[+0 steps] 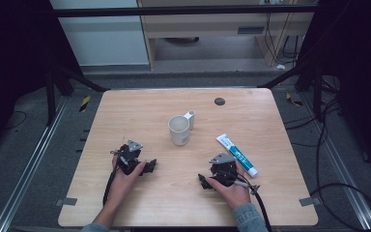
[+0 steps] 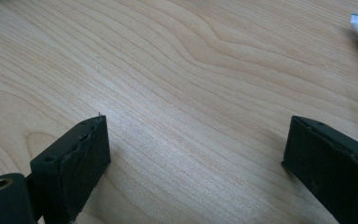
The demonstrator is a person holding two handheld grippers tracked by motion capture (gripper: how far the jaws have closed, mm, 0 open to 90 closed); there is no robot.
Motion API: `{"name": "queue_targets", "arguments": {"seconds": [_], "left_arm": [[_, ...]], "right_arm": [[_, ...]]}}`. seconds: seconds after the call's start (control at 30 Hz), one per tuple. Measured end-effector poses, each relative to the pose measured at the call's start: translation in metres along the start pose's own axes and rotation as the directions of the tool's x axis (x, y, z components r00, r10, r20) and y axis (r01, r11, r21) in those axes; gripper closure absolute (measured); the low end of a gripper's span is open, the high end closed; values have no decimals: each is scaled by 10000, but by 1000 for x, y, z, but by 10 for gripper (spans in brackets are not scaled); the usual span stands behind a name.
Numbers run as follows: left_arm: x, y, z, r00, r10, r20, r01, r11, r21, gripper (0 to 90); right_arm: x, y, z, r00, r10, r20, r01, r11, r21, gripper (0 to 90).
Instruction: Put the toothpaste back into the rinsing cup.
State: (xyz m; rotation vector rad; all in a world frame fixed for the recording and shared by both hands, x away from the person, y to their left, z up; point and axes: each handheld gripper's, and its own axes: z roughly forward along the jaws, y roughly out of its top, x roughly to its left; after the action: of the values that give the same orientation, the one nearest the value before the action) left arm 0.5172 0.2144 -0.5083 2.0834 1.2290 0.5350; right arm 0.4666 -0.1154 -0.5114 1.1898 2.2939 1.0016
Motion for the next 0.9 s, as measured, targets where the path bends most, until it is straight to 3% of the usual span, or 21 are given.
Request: {"name": "queue_targets", "arguments": {"seconds": [0.13,0.23,0.3,0.53,0.6,0.77,0.8,0.9], "left_arm": [[0,0,0,10000,-5,-8,5,10000,4,0],[0,0,0,10000,-3,-10,3,10000,5,0],[0,0,0,10000,-5,-7,5,10000,-17,0],[0,0,0,10000,-4,-9,5,10000,5,0],[0,0,0,10000,-6,-11,6,10000,1,0],[0,0,0,10000,-15,-7,15,10000,-2,0],[0,0,0,10000,-19,-6,19,10000,-7,0],[0,0,1,10000,-52,-11,52,10000,-57,0]], "right_arm": [[-1,0,-1,10000,-51,7,51,10000,18,99],[-4,5,-9,9985,-479,249,474,9987,212,267],[-8,8,-18,9976,-522,457,505,9980,372,301],[-34,19,-46,9945,-367,984,278,9955,905,315],[-46,25,-59,9933,-155,1143,29,9939,1101,336],[-61,36,-70,9909,-243,1327,54,9900,1413,366],[-70,43,-74,9900,-159,1404,-59,9882,1531,376],[-75,48,-74,9898,-48,1425,-185,9867,1616,381]]}}
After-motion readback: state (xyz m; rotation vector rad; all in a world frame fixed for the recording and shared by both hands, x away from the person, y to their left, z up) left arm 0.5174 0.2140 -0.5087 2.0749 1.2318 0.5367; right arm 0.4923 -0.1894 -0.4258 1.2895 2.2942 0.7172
